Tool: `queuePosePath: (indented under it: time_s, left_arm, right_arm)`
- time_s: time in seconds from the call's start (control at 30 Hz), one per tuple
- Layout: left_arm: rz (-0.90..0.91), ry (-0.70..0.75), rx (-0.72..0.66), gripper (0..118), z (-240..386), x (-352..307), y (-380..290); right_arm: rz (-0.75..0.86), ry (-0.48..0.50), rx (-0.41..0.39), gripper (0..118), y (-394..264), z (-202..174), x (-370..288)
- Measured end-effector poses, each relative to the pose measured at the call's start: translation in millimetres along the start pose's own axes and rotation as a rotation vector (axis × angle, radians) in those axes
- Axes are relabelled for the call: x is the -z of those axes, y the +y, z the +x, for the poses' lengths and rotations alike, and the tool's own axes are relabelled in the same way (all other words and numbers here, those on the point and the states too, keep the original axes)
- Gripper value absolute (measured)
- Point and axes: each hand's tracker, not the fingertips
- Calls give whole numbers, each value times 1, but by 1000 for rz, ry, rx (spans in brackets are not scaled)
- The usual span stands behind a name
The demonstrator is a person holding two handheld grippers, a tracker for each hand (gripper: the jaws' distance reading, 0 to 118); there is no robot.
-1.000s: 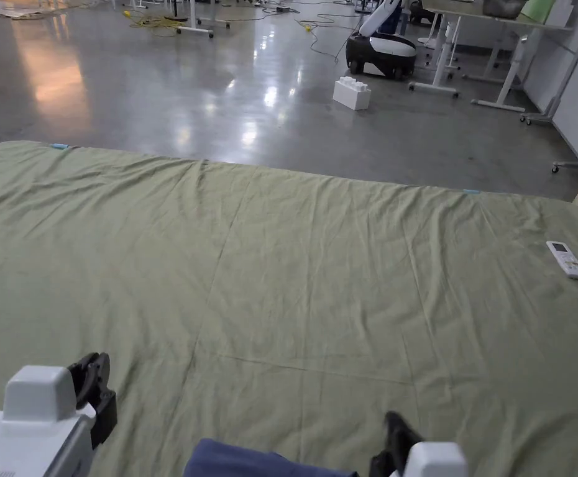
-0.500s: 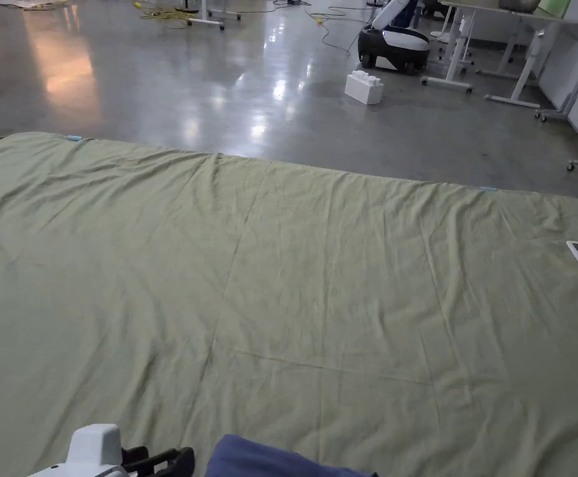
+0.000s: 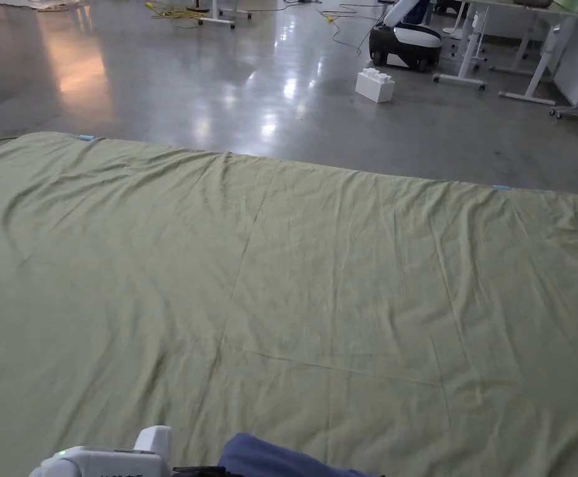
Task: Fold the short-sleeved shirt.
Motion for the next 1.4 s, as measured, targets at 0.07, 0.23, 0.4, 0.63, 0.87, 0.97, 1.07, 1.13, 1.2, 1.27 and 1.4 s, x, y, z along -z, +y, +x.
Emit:
queuePosePath:
  time_s: [0.07,0.23,0.4,0.63,0.87,0.97,1.07,1.13,1.2,1.27,1.4]
  left_arm:
    - [42,-65,0,89,-4,3,2]
    - [19,-164,-122,85,-15,11,7]
    - [-43,-132,-101,39,-15,32,2]
    - [13,-169,-128,25,-17,25,-12]
    - [52,-188,-124,22,-1,5,-16]
    - [67,-180,-103,22,3,-14,-12]
    - [81,-160,-103,22,-1,-42,-3]
    - [97,-132,-105,22,-7,-64,4]
    - [106,-110,-85,22,-14,-88,14]
    - [118,-74,-71,22,-23,-115,24]
    - [136,-5,-52,22,-34,-171,46]
  right_arm:
    - [0,-2,2,0,-1,1,0]
    - [3,-9,5,0,-2,2,0]
    - [3,-17,22,0,-4,6,-1]
    - [9,-13,31,0,-7,12,-1]
    - [13,-5,25,0,1,17,-8]
    - [28,-40,54,0,12,31,-15]
    - [55,-66,95,0,30,53,-19]
    - [83,-88,104,0,45,69,-21]
    - [121,-121,123,0,60,83,-23]
    - [156,-134,137,0,78,98,-24]
    - [243,-181,146,0,110,120,-28]
